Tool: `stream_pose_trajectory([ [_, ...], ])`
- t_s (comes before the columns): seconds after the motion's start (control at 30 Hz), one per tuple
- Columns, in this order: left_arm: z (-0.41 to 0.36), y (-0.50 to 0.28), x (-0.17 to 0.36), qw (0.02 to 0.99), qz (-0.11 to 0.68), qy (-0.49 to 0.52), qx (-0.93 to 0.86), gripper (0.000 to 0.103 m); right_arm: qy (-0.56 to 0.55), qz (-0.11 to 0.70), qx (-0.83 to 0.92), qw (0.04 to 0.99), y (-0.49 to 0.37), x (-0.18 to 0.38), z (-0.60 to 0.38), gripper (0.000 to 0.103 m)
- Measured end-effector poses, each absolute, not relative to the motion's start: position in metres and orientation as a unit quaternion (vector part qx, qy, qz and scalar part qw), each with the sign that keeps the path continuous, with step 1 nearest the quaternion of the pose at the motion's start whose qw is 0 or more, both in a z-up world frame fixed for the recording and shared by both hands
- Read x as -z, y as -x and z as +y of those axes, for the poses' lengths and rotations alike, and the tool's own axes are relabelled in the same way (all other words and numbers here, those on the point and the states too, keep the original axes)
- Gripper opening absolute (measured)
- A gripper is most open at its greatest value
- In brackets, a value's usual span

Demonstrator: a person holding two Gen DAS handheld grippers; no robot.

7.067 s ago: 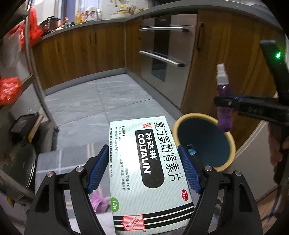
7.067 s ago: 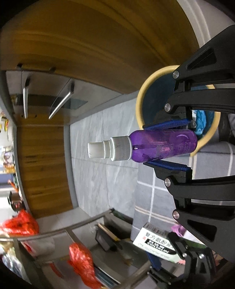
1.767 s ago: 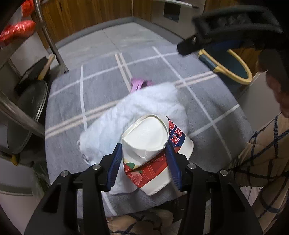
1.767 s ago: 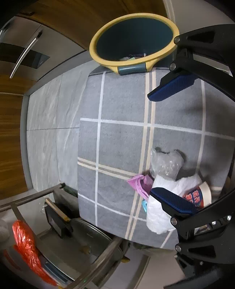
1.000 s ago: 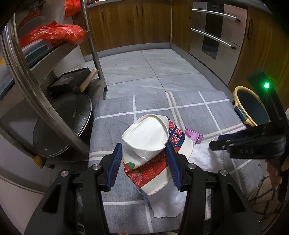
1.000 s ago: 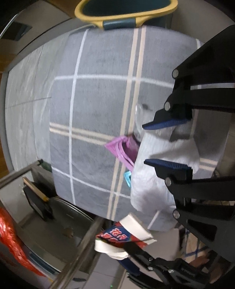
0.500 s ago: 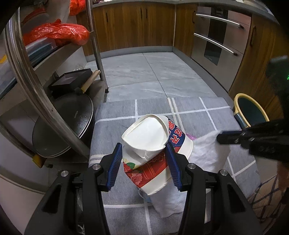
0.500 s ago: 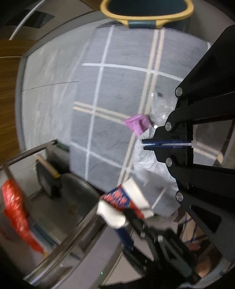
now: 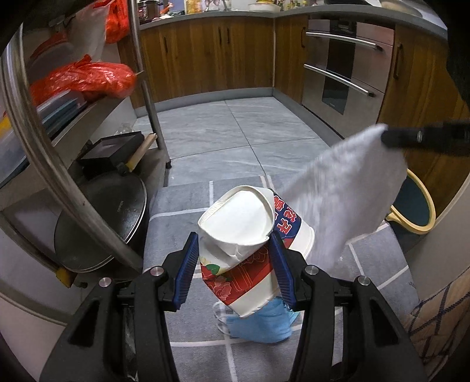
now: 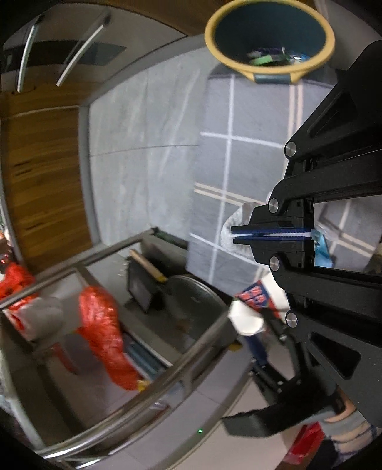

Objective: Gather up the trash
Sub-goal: 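Lift the paper cup and tissue and carry both over the bin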

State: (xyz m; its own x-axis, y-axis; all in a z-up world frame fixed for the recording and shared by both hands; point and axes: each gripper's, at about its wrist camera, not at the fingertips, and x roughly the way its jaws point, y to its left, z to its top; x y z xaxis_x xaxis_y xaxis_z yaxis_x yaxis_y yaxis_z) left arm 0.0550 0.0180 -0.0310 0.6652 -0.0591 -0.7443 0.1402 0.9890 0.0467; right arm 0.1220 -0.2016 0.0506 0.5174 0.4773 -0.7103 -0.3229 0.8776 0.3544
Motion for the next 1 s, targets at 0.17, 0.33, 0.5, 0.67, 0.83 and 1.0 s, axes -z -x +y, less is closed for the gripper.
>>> stream_pose_trajectory([
  [0.17, 0.001, -0.055, 0.028, 0.911, 0.401, -0.067, 0.066, 0.049, -0.078, 0.401, -0.211, 0.888, -0.120, -0.068, -0.221, 0.002],
  [0.33, -0.020, -0.055, 0.021, 0.913, 0.392, -0.077, 0.088, 0.049, -0.078, 0.382, -0.181, 0.903, -0.123, -0.079, -0.251, 0.002],
  [0.5, -0.055, -0.062, 0.011, 0.911, 0.384, -0.083, 0.120, 0.049, -0.088, 0.377, -0.155, 0.909, -0.127, -0.079, -0.282, 0.002],
  [0.67, -0.099, -0.081, 0.007, 0.905, 0.383, -0.111, 0.148, 0.049, -0.082, 0.372, -0.120, 0.917, -0.128, -0.077, -0.315, 0.002],
  [0.83, -0.139, -0.106, 0.007, 0.897, 0.388, -0.107, 0.185, 0.049, -0.072, 0.363, -0.078, 0.926, -0.131, -0.076, -0.348, 0.002],
  [1.0, -0.191, -0.126, 0.017, 0.887, 0.387, -0.126, 0.219, 0.049, -0.067, 0.350, -0.027, 0.934, -0.133, -0.076, -0.386, 0.002],
])
